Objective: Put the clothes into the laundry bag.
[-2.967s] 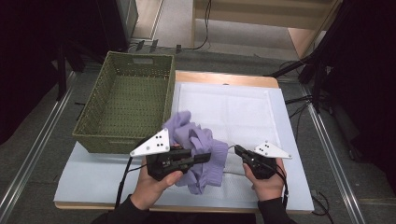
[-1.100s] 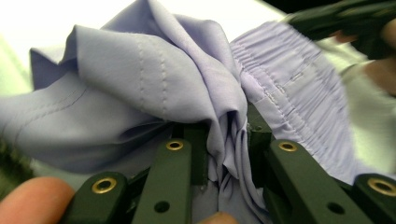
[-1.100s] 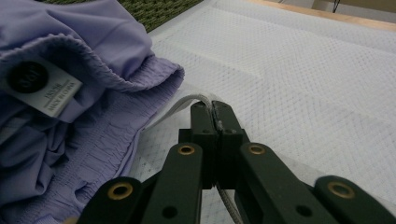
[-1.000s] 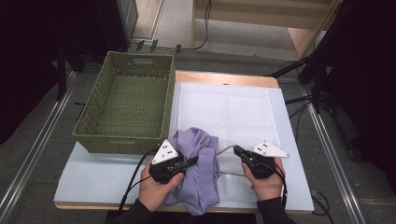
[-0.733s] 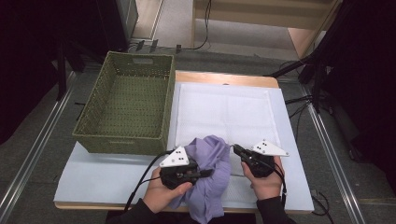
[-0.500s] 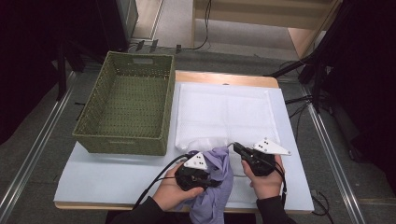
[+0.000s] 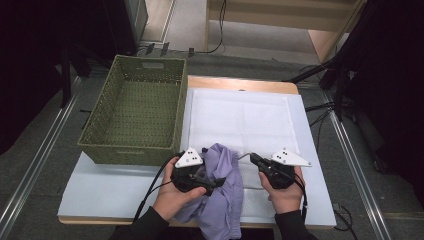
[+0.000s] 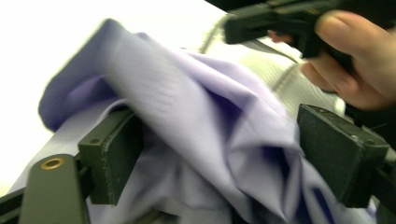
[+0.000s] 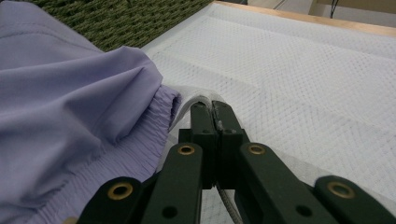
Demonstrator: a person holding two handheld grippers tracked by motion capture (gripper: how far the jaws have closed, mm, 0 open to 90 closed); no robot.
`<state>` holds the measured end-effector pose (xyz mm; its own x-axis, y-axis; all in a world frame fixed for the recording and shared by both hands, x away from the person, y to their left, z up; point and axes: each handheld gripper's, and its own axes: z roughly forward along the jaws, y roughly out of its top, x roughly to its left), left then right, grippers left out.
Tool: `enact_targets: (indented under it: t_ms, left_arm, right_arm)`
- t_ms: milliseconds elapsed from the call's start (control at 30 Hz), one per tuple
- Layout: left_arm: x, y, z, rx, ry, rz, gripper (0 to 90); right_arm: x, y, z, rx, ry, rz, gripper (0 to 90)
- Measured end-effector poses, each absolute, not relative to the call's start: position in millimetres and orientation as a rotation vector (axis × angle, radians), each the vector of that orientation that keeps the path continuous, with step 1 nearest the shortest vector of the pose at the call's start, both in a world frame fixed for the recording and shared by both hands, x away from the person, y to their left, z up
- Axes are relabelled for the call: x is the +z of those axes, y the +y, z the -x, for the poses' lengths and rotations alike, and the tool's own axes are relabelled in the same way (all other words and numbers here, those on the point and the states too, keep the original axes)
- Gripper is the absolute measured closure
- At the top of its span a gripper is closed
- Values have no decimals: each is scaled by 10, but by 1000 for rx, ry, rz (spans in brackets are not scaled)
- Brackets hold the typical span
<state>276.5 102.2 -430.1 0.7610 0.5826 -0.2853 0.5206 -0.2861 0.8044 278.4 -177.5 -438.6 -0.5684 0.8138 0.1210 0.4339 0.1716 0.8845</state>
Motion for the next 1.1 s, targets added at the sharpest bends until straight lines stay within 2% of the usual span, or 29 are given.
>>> enact_targets:
  t_ms: [100, 133, 267, 333, 400, 733, 800, 900, 1033, 1100]
  left_arm:
    - [-4417, 951, -2912, -72, 890, -1960, 241]
    - [-4448, 929, -2943, -89, 892, -1968, 306]
    - [-4445, 835, -2955, -137, 818, -2002, 746]
    - [-4417, 778, -2922, -160, 733, -2017, 811]
    - [-4390, 703, -2873, -165, 637, -2043, 820]
    - [-4359, 455, -2760, -280, 372, -2076, 816]
    - [-4369, 413, -2779, -246, 428, -2115, 809]
    - [-4433, 384, -2896, -178, 615, -2175, 803]
    - [-4531, 417, -3062, -231, 803, -2172, 784]
    - [-4548, 421, -3074, -235, 822, -2175, 718]
  right_arm:
    - [-4388, -1756, -2784, 1361, 2081, -1177, 900]
    - [-4391, -1749, -2785, 1359, 2084, -1175, 900]
    - [-4399, -1738, -2786, 1352, 2089, -1173, 900]
    - [-4403, -1749, -2795, 1356, 2084, -1174, 900]
    - [-4404, -1756, -2801, 1361, 2079, -1179, 900]
    - [-4324, -1773, -2849, 1390, 2040, -1190, 900]
    - [-4320, -1790, -2860, 1396, 2032, -1205, 900]
    - [-4292, -1782, -2840, 1420, 2028, -1198, 900]
    - [-4217, -1742, -2782, 1441, 2028, -1151, 900]
    - [-4205, -1739, -2767, 1443, 2023, -1140, 900]
